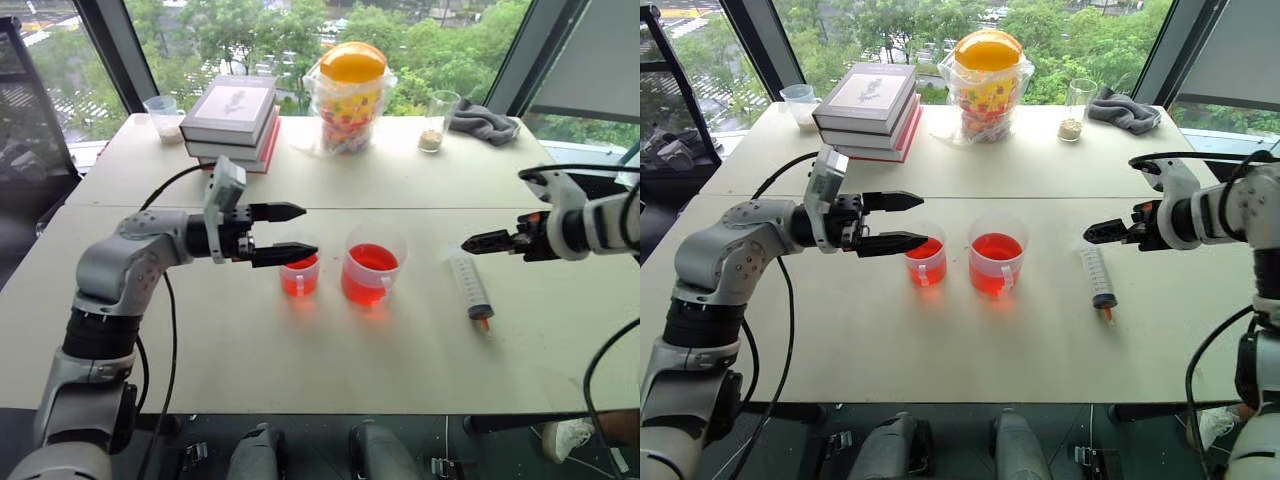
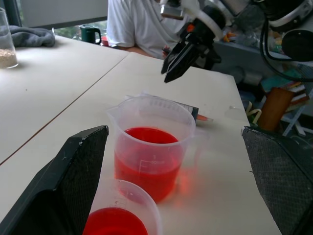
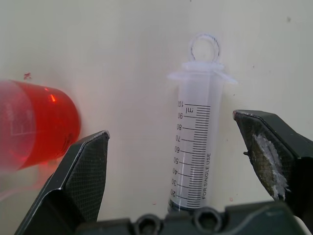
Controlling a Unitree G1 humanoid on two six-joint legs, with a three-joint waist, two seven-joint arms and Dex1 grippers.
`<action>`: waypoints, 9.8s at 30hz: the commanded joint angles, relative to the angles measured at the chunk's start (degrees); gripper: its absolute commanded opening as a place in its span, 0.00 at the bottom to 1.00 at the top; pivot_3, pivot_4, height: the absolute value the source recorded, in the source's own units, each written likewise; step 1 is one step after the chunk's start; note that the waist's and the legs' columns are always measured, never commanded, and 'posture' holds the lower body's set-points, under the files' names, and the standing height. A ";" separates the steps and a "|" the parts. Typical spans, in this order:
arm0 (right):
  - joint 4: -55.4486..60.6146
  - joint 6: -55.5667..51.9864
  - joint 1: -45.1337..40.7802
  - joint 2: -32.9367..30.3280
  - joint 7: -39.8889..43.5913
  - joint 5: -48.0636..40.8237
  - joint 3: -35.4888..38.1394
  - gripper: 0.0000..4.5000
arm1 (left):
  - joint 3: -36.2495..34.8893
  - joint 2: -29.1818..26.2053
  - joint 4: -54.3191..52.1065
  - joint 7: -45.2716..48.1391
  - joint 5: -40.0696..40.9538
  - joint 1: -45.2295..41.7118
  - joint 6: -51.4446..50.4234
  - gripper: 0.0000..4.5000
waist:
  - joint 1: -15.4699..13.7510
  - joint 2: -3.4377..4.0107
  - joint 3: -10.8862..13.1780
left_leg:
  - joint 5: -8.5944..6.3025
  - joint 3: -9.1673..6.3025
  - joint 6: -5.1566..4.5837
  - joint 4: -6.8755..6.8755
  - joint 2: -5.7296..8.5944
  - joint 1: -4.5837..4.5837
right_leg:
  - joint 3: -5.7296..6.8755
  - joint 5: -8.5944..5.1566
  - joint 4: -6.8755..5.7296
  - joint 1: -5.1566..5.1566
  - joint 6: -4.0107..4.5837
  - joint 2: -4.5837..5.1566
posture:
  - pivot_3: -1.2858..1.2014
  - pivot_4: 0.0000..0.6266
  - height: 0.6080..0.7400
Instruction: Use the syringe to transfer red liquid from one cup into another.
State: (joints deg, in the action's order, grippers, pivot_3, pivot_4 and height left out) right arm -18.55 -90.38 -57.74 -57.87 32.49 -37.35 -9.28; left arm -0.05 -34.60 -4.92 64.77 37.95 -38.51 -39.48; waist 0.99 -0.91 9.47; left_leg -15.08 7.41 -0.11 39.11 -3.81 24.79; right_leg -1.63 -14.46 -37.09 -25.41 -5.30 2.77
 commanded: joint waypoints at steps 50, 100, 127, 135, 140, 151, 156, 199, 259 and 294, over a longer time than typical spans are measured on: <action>47.26 18.04 5.72 40.82 0.74 6.42 44.79 0.31 | 1.16 -1.50 7.01 4.74 -1.89 -9.50 3.11 1.00 | -0.42 0.02 -0.02 | 0.03 -0.10 0.08 0.00 -0.03 -0.01 | 0.24 0.12 -0.14 0.11 -0.22 -0.01 | 0.52 0.24 1.00; 45.56 66.03 44.11 43.73 -8.75 20.32 9.56 0.31 | 7.81 19.08 26.65 13.38 -11.15 -27.24 12.44 0.02 | -0.07 0.01 -0.01 | 0.06 -0.19 0.10 0.03 0.01 -0.19 | 0.15 0.09 -0.14 0.24 -0.20 -0.09 | 0.52 0.24 1.00; 46.05 60.82 44.70 40.86 -7.09 16.53 7.54 0.31 | 2.72 16.92 37.74 11.49 -13.03 -35.12 21.04 0.02 | -0.16 -0.01 0.00 | 0.05 -0.19 0.09 0.02 0.01 -0.18 | 0.15 0.08 -0.12 0.25 -0.18 -0.09 | 0.52 0.24 1.00; 46.30 60.84 44.63 40.79 -7.07 16.54 7.36 0.31 | 2.74 16.92 38.25 11.45 -12.95 -35.33 21.74 0.02 | -0.14 -0.01 0.00 | 0.05 -0.19 0.09 0.02 0.01 -0.18 | 0.16 0.08 -0.12 0.25 -0.18 -0.09 | 0.52 0.24 1.00; 46.95 60.59 43.30 41.01 -7.46 16.35 7.65 0.31 | 3.58 16.70 37.05 13.01 -12.69 -34.12 20.15 0.02 | -0.09 -0.01 0.00 | 0.05 -0.19 0.09 0.02 0.01 -0.17 | 0.16 0.08 -0.12 0.24 -0.19 -0.09 | 0.52 0.24 1.00; 48.56 58.47 39.26 39.41 -7.91 14.83 9.57 0.31 | 3.32 15.59 34.12 13.43 -12.47 -31.69 17.42 0.96 | -0.21 -0.01 0.00 | 0.05 -0.20 0.08 0.02 0.01 -0.15 | 0.16 0.09 -0.11 0.24 -0.20 -0.08 | 0.52 0.24 1.00; 48.53 57.72 37.85 38.27 -7.87 14.10 10.68 0.31 | 2.53 11.97 28.55 14.74 -10.88 -27.82 13.36 0.99 | 0.09 -0.01 0.01 | 0.05 -0.19 0.08 0.02 0.00 -0.17 | 0.16 0.09 -0.13 0.24 -0.20 -0.09 | 0.52 0.24 1.00; 28.34 63.04 21.31 47.61 0.69 12.81 1.77 0.31 | -3.97 0.79 28.36 7.14 -9.71 -27.52 10.59 0.99 | 0.08 -0.02 0.01 | 0.05 -0.10 0.08 0.03 -0.04 -0.09 | 0.20 0.11 -0.21 0.14 -0.23 -0.07 | 0.52 0.24 1.00; 31.28 57.15 15.61 49.06 -2.05 9.36 5.19 0.31 | -4.33 -4.24 23.43 9.34 -10.05 -19.83 6.63 0.99 | 0.32 -0.02 0.01 | 0.05 -0.10 0.09 -0.02 -0.07 -0.09 | 0.20 0.11 -0.22 0.07 -0.23 -0.09 | 0.52 0.24 1.00; -4.73 4.25 3.38 10.18 -10.04 7.17 6.75 0.31 | -1.47 1.03 7.13 7.66 -5.15 -5.26 4.76 0.99 | 1.56 -0.03 -0.01 | -0.06 -0.01 -0.10 -0.09 -0.01 0.06 | 0.10 0.12 -0.02 -0.04 -0.22 0.02 | 0.52 0.24 1.00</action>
State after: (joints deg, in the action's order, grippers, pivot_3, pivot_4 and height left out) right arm -22.87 -88.95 -53.78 -46.24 20.06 -31.94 -0.83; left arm -0.37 -33.18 4.09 73.01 31.72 -44.00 -34.55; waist 2.55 -0.94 9.47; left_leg -15.14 7.40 -0.21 39.02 -3.81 24.85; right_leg -1.54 -14.34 -37.10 -25.44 -5.52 2.80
